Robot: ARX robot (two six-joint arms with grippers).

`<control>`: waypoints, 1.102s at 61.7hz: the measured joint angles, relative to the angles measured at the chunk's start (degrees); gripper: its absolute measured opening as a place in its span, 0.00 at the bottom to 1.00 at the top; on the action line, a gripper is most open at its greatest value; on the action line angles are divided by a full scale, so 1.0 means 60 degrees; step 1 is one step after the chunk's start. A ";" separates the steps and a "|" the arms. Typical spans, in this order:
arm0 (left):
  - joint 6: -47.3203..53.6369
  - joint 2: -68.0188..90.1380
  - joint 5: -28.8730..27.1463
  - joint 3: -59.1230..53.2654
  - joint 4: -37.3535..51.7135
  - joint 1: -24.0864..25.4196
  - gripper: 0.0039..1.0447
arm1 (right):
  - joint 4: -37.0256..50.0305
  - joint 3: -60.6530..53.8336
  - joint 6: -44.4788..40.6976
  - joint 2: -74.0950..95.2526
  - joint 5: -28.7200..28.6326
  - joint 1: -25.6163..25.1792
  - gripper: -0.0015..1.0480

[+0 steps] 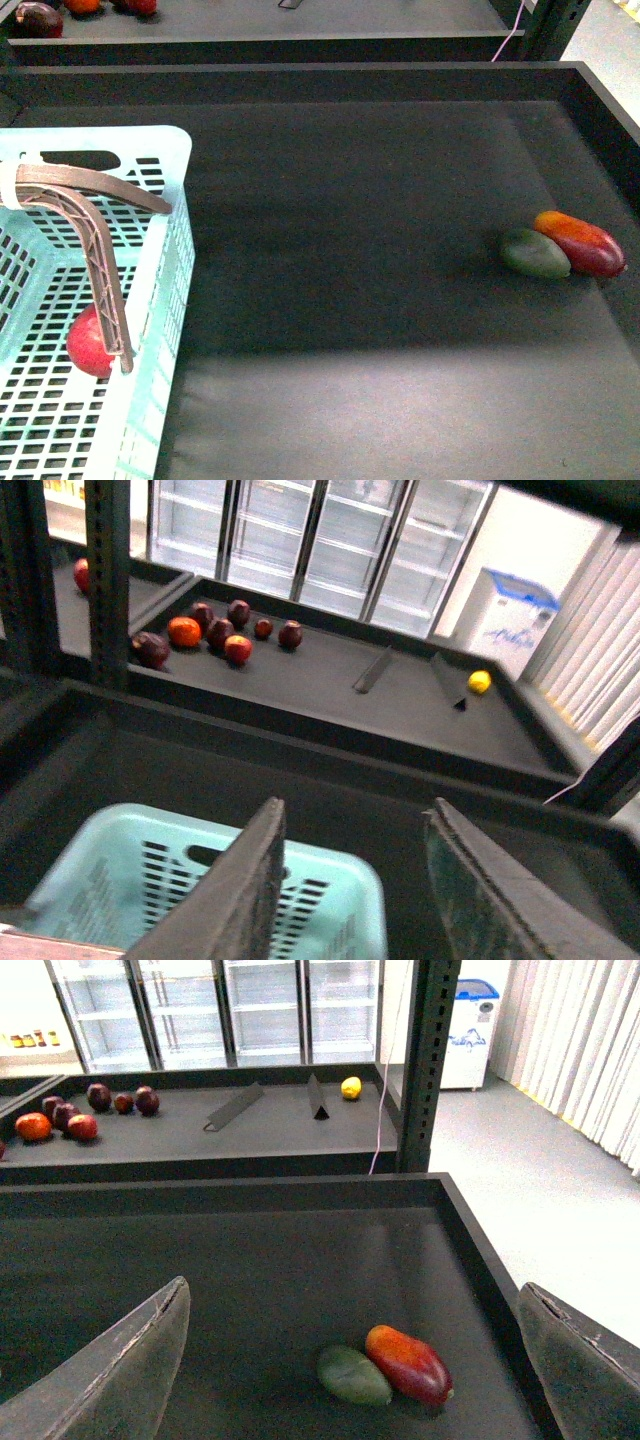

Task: Pick apple with right arm and hold basket with left

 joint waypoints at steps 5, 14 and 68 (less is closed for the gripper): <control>0.1053 -0.0364 0.0539 -0.0415 -0.0040 0.0306 0.23 | 0.0000 0.0000 0.0000 0.0000 0.0000 0.0000 0.92; 0.1668 -0.1111 0.0867 -0.0885 -0.0251 0.0907 0.03 | 0.0000 0.0000 0.0000 0.0000 0.0000 0.0000 0.92; 0.1854 -0.4921 0.0922 -0.1985 -0.2790 0.0914 0.03 | 0.0000 0.0000 0.0000 0.0000 -0.0004 0.0000 0.92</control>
